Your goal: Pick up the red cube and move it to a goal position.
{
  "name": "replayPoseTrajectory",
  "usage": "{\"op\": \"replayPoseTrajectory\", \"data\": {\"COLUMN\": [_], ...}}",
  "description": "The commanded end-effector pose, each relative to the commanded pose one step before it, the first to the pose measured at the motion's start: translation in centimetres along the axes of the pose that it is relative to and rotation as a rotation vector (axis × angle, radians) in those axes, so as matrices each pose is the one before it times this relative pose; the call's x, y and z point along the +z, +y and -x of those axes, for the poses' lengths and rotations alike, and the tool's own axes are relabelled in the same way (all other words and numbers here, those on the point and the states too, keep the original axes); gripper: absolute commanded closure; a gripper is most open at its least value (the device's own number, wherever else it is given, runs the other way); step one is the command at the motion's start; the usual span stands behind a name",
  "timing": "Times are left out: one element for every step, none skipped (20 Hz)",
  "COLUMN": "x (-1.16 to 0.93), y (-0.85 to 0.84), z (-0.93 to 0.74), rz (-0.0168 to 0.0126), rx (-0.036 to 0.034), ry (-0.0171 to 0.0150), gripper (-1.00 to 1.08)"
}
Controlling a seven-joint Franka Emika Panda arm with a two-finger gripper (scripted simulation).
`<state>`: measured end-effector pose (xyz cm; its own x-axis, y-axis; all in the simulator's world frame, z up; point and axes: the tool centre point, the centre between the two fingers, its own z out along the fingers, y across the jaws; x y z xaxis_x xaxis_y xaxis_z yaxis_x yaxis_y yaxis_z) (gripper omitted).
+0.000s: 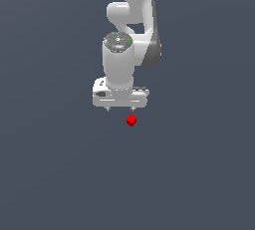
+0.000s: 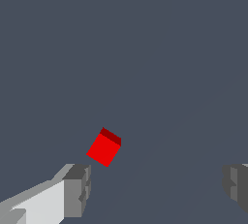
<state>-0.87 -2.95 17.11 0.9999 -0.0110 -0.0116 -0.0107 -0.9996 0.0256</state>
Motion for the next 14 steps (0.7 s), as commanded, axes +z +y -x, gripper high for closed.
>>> {"op": "replayPoseTrajectory", "data": {"x": [0.000,0.017,0.052,0.086,0.120,0.154,0.189,0.223,0.258,0.292,0.327,0.362,0.396,0.432], "y": [0.001,-0.002,-0.020,-0.017,-0.030,-0.039,-0.048,-0.055,-0.064,-0.071,-0.081,-0.090,-0.099,-0.108], "z": [0.000,0.006,0.018,0.031,0.043,0.055,0.067,0.079,0.091,0.103,0.115,0.126,0.138,0.150], "rz": [0.00000,-0.00002,-0.00008,-0.00015,-0.00020,-0.00026,-0.00032,-0.00038,-0.00043,-0.00049,-0.00054,-0.00060,-0.00066,-0.00071], "rx": [0.00000,0.00069,0.00183,0.00331,0.00452,0.00581,0.00710,0.00842,0.00971,0.01104,0.01230,0.01361,0.01491,0.01622], "ry": [0.00000,0.00001,0.00001,0.00002,0.00002,0.00003,0.00004,0.00005,0.00005,0.00006,0.00007,0.00008,0.00009,0.00010], "gripper": [-0.92,-0.92,-0.92,-0.92,-0.92,-0.92,-0.92,-0.92,-0.92,-0.92,-0.92,-0.92,-0.92,-0.92]}}
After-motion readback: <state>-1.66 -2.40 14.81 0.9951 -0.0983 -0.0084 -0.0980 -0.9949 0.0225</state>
